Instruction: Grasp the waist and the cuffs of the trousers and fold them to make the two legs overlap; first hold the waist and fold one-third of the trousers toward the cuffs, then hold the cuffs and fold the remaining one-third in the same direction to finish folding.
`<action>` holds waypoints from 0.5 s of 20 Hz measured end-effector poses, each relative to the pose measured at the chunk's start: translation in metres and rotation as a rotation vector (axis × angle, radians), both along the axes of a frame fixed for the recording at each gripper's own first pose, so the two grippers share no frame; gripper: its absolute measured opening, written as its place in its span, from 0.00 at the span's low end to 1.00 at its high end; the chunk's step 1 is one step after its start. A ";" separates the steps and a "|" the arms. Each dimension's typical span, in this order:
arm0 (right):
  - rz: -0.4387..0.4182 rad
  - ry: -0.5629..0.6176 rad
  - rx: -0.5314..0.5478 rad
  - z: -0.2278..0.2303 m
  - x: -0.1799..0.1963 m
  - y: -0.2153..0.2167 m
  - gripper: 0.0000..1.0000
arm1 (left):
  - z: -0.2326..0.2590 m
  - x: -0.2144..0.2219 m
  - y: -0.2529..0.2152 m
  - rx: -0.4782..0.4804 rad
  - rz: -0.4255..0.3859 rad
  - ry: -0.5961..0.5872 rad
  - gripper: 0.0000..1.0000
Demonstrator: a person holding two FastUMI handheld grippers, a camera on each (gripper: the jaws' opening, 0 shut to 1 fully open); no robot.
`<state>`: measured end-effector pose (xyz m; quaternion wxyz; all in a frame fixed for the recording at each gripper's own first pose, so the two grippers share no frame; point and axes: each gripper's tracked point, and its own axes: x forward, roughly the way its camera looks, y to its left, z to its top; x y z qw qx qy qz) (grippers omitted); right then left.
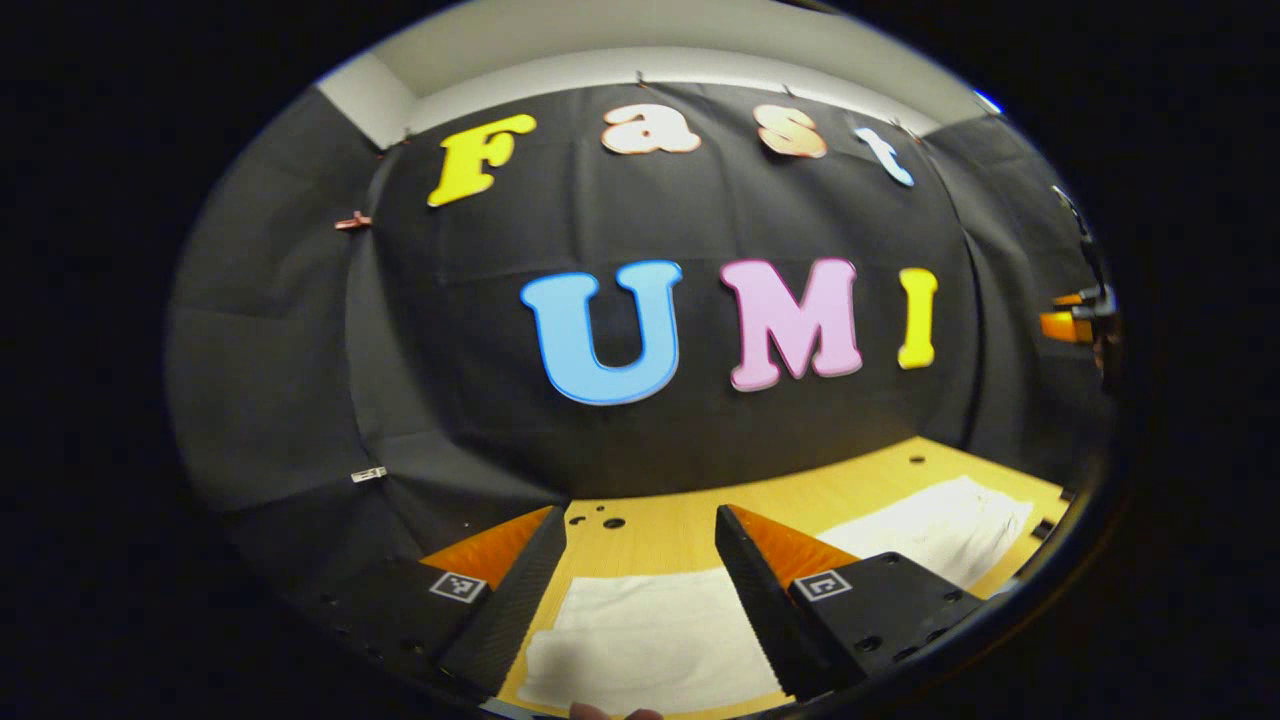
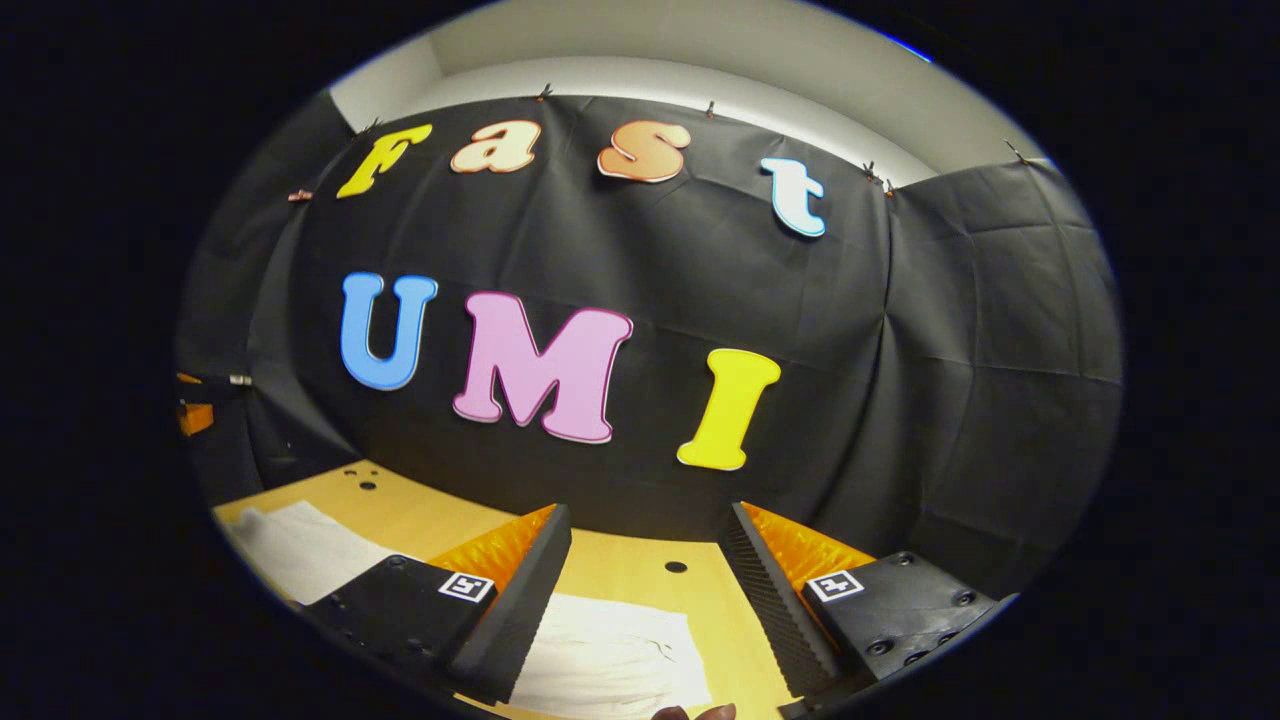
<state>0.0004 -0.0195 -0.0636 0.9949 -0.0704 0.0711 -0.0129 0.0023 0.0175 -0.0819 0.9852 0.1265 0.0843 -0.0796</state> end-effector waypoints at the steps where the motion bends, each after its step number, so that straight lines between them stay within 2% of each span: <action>1: -0.013 0.025 -0.025 -0.010 -0.003 -0.007 0.97 | -0.017 -0.003 0.009 0.060 -0.012 0.034 0.96; 7: -0.099 0.125 -0.099 -0.054 -0.022 -0.048 0.97 | -0.146 -0.030 0.039 0.358 -0.174 0.294 0.95; 10: -0.128 0.166 -0.132 -0.069 -0.033 -0.066 0.97 | -0.205 -0.040 0.056 0.447 -0.245 0.436 0.95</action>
